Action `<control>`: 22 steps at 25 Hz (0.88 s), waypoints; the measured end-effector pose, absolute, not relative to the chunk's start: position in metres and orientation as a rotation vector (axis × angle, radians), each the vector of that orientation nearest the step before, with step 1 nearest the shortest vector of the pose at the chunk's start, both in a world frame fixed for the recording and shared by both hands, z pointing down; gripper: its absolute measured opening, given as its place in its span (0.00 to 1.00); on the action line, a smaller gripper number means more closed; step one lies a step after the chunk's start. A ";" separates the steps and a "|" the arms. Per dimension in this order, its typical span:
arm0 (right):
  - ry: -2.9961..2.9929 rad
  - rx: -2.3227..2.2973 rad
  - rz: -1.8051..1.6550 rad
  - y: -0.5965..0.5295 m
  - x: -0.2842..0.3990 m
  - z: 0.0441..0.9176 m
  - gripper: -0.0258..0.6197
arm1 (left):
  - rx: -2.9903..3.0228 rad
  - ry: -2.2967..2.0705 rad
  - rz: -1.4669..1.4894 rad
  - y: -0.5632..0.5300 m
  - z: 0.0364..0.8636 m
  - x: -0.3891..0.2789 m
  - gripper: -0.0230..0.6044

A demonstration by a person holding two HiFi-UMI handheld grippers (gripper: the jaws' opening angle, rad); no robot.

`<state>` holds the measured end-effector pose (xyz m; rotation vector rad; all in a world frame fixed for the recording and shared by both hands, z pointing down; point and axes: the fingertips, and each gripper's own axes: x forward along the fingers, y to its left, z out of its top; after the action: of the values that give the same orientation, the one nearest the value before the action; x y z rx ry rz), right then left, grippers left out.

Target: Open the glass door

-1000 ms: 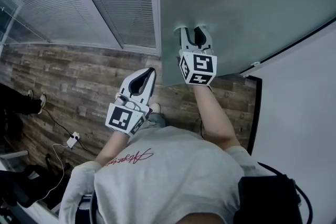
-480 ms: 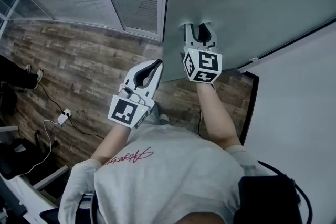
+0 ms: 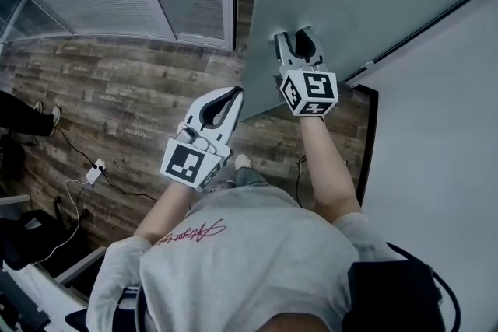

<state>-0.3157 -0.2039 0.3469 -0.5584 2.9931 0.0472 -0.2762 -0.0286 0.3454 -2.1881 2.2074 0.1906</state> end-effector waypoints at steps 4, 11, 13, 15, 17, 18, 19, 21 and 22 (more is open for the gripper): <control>3.006 -0.519 0.044 -0.197 -0.294 0.351 0.23 | -2.231 2.165 0.181 -0.011 0.350 -0.253 0.07; 3.012 -0.387 0.028 -0.178 -0.245 0.351 0.23 | -2.313 2.087 0.176 0.006 0.353 -0.209 0.07; 3.014 -0.373 0.028 -0.173 -0.231 0.351 0.23 | -2.326 2.073 0.167 0.008 0.352 -0.197 0.07; 3.013 -0.354 0.027 -0.169 -0.218 0.349 0.23 | -2.340 2.062 0.156 0.009 0.353 -0.187 0.07; 3.008 -0.324 0.026 -0.167 -0.207 0.349 0.23 | -2.356 2.061 0.144 0.008 0.357 -0.178 0.06; 3.007 -0.305 0.024 -0.165 -0.201 0.350 0.23 | -2.360 2.063 0.133 0.008 0.358 -0.173 0.07; 3.007 -0.281 0.019 -0.163 -0.196 0.351 0.23 | -2.363 2.064 0.120 0.008 0.359 -0.167 0.07; 3.014 -0.236 0.009 -0.155 -0.185 0.352 0.23 | -2.368 2.050 0.110 0.010 0.359 -0.154 0.06; 3.018 -0.220 0.005 -0.152 -0.179 0.352 0.23 | -2.370 2.044 0.106 0.010 0.361 -0.147 0.06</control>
<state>-0.1792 -0.1524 0.3522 -0.2198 3.0181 0.0051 -0.1470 0.0101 0.3606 -2.3696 2.0439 0.1060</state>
